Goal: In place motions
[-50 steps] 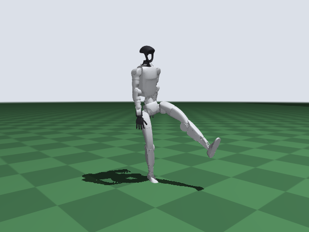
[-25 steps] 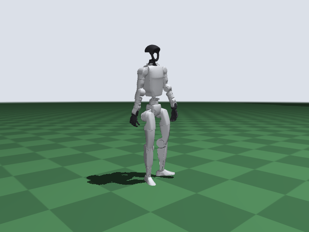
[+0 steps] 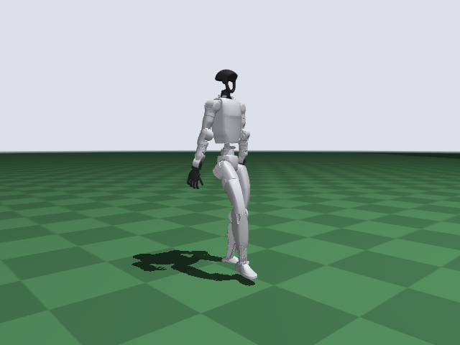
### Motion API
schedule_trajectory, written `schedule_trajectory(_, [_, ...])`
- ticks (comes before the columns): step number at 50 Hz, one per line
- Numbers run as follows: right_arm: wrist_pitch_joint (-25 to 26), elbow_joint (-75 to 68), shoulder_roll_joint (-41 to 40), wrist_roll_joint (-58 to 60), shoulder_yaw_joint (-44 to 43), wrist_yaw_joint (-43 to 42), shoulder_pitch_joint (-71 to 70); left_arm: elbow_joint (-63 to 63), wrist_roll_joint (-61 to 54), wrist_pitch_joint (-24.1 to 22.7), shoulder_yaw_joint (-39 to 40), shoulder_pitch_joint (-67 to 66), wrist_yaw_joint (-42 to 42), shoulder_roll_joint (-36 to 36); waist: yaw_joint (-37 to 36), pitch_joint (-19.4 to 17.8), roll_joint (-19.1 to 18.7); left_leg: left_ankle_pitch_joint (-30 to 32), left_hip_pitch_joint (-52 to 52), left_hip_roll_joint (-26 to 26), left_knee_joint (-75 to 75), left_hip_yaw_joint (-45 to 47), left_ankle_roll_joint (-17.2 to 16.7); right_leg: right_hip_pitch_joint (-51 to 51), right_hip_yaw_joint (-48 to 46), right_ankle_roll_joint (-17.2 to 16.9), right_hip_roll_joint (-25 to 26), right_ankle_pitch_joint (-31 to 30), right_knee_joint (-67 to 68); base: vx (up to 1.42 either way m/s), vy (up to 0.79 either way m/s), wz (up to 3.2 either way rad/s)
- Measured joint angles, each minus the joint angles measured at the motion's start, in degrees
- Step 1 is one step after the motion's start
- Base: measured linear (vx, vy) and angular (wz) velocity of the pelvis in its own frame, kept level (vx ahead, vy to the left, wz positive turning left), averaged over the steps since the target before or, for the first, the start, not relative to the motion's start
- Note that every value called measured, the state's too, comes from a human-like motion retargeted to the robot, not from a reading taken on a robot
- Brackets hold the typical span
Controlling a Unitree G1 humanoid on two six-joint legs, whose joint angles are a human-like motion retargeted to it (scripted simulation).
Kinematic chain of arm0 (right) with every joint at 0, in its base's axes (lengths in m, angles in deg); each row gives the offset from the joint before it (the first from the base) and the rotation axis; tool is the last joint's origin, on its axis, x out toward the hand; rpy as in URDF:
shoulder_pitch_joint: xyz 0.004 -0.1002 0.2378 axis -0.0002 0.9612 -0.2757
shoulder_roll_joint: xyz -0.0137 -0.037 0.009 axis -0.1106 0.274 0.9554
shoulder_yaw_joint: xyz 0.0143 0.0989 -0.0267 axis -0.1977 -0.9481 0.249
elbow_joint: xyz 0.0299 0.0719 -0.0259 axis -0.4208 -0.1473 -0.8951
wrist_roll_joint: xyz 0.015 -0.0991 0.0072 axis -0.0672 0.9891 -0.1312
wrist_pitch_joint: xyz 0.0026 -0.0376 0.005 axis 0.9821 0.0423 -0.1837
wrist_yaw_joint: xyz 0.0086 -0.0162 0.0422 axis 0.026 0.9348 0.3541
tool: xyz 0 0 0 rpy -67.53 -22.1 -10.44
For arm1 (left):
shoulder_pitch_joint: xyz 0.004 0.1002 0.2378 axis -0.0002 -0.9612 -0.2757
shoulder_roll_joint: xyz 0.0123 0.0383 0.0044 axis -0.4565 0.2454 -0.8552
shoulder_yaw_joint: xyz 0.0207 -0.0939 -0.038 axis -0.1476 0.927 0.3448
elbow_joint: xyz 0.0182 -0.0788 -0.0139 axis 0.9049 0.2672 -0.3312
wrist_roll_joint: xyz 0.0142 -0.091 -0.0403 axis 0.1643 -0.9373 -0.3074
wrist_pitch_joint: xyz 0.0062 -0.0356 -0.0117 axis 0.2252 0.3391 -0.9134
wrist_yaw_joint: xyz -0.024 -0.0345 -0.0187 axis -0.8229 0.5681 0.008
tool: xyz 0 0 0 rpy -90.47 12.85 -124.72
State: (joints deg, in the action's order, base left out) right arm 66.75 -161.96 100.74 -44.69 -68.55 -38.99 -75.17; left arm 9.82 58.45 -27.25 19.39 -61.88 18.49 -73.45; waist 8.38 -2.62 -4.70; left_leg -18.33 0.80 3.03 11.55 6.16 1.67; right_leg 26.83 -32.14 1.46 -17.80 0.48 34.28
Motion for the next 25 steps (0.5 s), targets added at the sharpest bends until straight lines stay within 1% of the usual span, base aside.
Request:
schedule_trajectory(2, [0.9,-2.8,0.0,0.1,-1.5,1.3,1.7,-2.5,1.9,-0.6,-4.4,4.4,1.9,-0.1,6.6,-4.9,-0.6,-0.2,2.6,1.0,-0.2,-2.0,0.8,6.2,-1.1,-3.1,-3.0,0.1,-8.8,-0.12,0.03,1.57])
schedule_trajectory(3, [1.4,-4.2,0.2,-0.1,-2.0,1.1,2.3,-3.9,3.0,-0.9,-6.1,6.6,2.6,-0.3,10.0,-7.4,-1.5,-0.5,3.2,2.5,0.3,-2.3,1.1,9.5,-1.1,-4.2,-4.1,0.3,-13.5,-0.19,0.12,1.46])
schedule_trajectory(5, [2.3,-7.8,0.8,-1.8,-2.3,-1.3,2.8,-6.9,5.3,-1.7,-8.3,10.6,3.0,-1.2,17.2,-12.1,-4.9,-0.9,2.5,6.4,1.9,-5.0,1.6,16.8,-0.2,-3.7,-5.7,1.3,-20.7,-0.22,0.19,1.29])
schedule_trajectory(8, [7.8,-8.6,1.8,-6.9,-1.7,-3.1,5.1,-12.5,8.5,-2.3,-8.8,15.0,1.5,-2.7,28.2,-19.5,-10.7,-2.2,-1.7,13.9,6.7,-9.9,2.1,27.7,9.9,-1.8,-6.5,2.7,-22.6,-0.12,0.16,1.09])
schedule_trajectory(10, [12.0,-8.6,2.2,-10.7,-2.6,-3.1,6.6,-16.0,10.0,-3.0,-9.7,17.4,0.4,-3.6,32.5,-23.5,-13.6,-3.2,-5.0,18.1,10.6,-12.4,2.2,32.3,15.9,-1.4,-7.3,3.0,-19.6,0.01,0.06,0.7])
schedule_trajectory(12, [13.2,-8.6,1.7,-14.2,-4.5,-3.0,8.2,-18.3,11.0,-3.6,-11.3,19.1,-0.8,-3.8,33.8,-25.2,-15.2,-4.0,-6.4,20.2,13.2,-13.9,2.6,33.4,20.7,-1.0,-6.9,2.4,-17.7,0.04,0.03,0.38])
schedule_trajectory(13, [12.9,-8.6,1.2,-15.6,-5.4,-2.8,8.8,-18.9,11.4,-3.7,-12.0,19.7,-1.5,-3.5,33.4,-25.1,-15.6,-4.2,-6.6,20.3,13.9,-14.2,2.8,33.2,20.9,-0.9,-7.0,2.4,-17.4,0.09,-0.01,0.08])
schedule_trajectory(14, [12.1,-8.6,0.7,-16.2,-6.2,-2.4,9.2,-19.3,11.4,-3.8,-12.6,19.8,-2.2,-3.1,32.7,-24.1,-15.8,-4.3,-6.4,20.0,13.8,-14.1,2.8,32.7,20.8,-1.0,-7.1,2.5,-17.5,0.13,-0.05,-0.1])
schedule_trajectory(17, [9.8,-8.6,-0.7,-15.7,-7.3,-1.4,9.2,-19.7,10.8,-4.3,-13.7,17.8,-3.7,-1.1,30.1,-19.1,-15.1,-3.9,-4.7,17.5,11.2,-13.2,2.2,28.8,18.1,-1.9,-7.5,2.6,-18.0,0.13,-0.03,-0.28])
schedule_trajectory(19, [8.6,-8.6,-1.2,-13.0,-6.9,0.2,7.0,-18.7,9.8,-4.8,-13.6,15.8,-3.6,-0.1,27.7,-15.5,-13.0,-3.8,-3.0,14.7,8.9,-10.6,1.9,24.6,16.0,-2.7,-6.7,1.8,-17.9,0.1,-0.03,-0.83])
schedule_trajectory(22, [6.5,-7.8,-1.2,-7.5,-4.4,3.6,1.7,-15.1,9.2,-5.1,-11.1,12.1,-2.2,0.9,23.1,-10.2,-8.6,-3.5,0.2,9.9,5.2,-4.9,1.6,16.7,14.0,-4.1,-3.3,-0.5,-16.5,0.06,-0.04,-1.29])
schedule_trajectory(25, [5.1,-2.4,-1.6,-3.9,-1.2,4.5,-1.3,-9.9,10.7,-3.8,-7.0,7.3,-1.4,2.3,19.5,-4.8,-6.0,-3.1,1.3,6.6,1.6,0.0,1.1,7.0,13.5,-4.1,1.0,-3.5,-12.8,0.1,-0.1,-1.0])
